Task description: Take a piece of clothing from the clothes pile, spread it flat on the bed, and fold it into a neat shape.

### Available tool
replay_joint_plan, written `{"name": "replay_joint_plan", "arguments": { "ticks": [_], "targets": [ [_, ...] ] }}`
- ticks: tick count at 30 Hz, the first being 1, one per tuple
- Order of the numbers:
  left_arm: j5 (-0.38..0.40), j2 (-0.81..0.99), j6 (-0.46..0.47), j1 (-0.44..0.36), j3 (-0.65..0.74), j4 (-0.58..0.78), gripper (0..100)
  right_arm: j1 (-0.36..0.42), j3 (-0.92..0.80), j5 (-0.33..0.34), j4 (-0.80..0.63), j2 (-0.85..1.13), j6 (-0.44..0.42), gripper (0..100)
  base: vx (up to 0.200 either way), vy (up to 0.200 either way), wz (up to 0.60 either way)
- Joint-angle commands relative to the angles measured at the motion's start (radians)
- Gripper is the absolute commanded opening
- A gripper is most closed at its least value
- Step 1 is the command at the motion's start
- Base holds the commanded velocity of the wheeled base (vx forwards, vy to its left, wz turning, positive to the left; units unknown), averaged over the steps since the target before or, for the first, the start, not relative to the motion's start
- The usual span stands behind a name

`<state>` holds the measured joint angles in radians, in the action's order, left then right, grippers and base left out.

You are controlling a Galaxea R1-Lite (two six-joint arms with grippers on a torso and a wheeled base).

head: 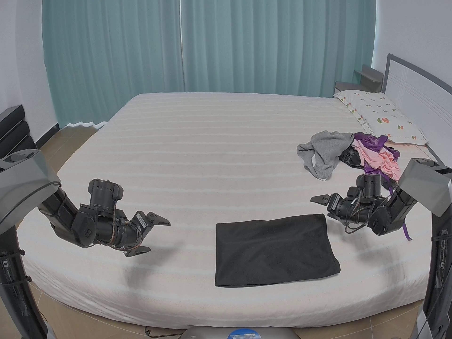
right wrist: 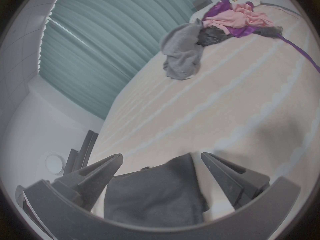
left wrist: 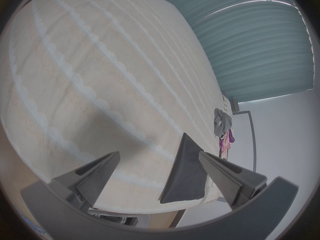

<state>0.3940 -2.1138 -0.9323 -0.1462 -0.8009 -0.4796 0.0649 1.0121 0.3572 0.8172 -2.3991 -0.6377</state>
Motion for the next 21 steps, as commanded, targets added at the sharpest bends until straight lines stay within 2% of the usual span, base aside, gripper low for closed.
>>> {"name": "replay_joint_plan", "arguments": {
  "ticks": [1, 7, 11, 14, 16, 18, 21],
  "targets": [
    [0.000, -0.002, 0.000, -0.001, 0.000, -0.001, 100, 0.049, -0.058, -0.003, 0.043, 0.058, -0.004, 100, 0.000, 0.000, 0.00],
    [0.000, -0.002, 0.000, -0.001, 0.000, -0.001, 100, 0.085, -0.067, -0.009, 0.051, 0.060, -0.011, 100, 0.000, 0.000, 0.00],
    [0.000, -0.002, 0.000, -0.003, 0.000, -0.001, 100, 0.170, -0.053, -0.054, 0.051, 0.025, -0.023, 100, 0.000, 0.000, 0.00],
    [0.000, -0.002, 0.000, -0.003, 0.000, -0.001, 100, 0.228, -0.020, -0.096, 0.062, 0.006, -0.091, 100, 0.000, 0.000, 0.00],
    [0.000, -0.002, 0.000, -0.003, 0.000, -0.001, 100, 0.276, 0.013, -0.101, 0.063, 0.008, -0.177, 100, 0.000, 0.000, 0.00],
    [0.000, -0.002, 0.000, -0.003, 0.000, -0.001, 100, 0.308, 0.048, -0.103, 0.069, -0.002, -0.224, 100, 0.000, 0.000, 0.00],
    [0.000, -0.002, 0.000, -0.003, 0.002, -0.002, 100, 0.342, 0.077, -0.107, 0.083, -0.040, -0.249, 100, 0.000, 0.000, 0.00]
  ]
}}
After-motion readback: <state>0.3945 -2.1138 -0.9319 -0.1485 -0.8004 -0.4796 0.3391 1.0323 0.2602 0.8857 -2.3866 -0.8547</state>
